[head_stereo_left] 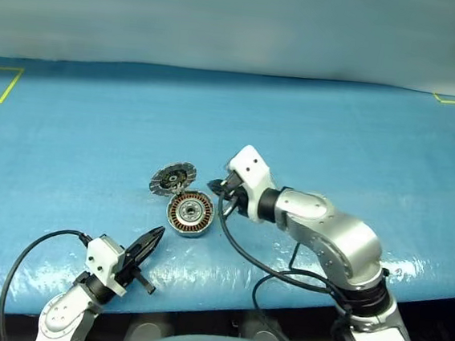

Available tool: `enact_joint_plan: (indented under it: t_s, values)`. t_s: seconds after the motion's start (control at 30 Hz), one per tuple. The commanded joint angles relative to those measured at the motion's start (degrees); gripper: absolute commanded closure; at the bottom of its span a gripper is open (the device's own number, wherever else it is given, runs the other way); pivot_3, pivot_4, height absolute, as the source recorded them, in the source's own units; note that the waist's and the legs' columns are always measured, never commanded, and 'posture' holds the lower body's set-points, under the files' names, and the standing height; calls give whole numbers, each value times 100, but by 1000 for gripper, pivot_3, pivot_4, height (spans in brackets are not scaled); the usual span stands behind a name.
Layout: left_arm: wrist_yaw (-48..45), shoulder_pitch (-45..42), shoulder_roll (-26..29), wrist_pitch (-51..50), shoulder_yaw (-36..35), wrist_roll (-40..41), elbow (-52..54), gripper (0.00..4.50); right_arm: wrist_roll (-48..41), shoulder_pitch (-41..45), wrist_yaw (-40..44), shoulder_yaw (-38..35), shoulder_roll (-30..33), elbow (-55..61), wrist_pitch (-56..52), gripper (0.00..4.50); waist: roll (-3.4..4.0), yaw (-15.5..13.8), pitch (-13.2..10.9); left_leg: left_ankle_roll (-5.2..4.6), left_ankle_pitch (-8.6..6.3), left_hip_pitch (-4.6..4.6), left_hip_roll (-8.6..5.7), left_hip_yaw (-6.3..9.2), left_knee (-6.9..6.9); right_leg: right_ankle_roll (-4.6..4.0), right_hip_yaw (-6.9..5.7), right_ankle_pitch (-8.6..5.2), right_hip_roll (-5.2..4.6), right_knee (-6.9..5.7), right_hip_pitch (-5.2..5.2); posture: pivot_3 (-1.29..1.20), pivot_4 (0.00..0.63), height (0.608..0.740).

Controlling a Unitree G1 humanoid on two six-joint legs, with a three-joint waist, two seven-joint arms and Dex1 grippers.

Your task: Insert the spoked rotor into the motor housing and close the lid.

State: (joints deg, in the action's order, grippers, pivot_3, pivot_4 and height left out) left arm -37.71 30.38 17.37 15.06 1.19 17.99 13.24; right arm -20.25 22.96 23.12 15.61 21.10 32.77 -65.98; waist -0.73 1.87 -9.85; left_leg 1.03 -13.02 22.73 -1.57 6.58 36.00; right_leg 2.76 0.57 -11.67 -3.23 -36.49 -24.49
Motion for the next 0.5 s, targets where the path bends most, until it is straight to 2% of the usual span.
enact_joint_plan:
  t_s: [0.03, 0.23, 0.5]
  values:
    - [-67, -33, 54, -50, 54, 61, 115, 4500, 198, -267, -85, -141, 317, 25, 197, 4120, 1, -3, 0, 0, 0, 0, 0, -2, 0, 0, 1, 0, 0, 0, -1, 0, 150, 740]
    - [-93, -101, 95, -180, 66, 86, 127, 4500, 411, -507, -297, -26, 432, 92, 326, 2274, 2, 22, -1, -1, 0, -4, 1, -9, -1, 0, 7, 0, 8, -3, -2, 0, 150, 740]
    - [-92, -93, 99, -255, 47, 88, 179, 4500, 711, -414, -277, 147, 507, -52, 722, 2274, 1, 13, -1, -1, 0, -4, 2, -8, 6, 1, 7, 1, 5, -5, 1, 0, 150, 740]
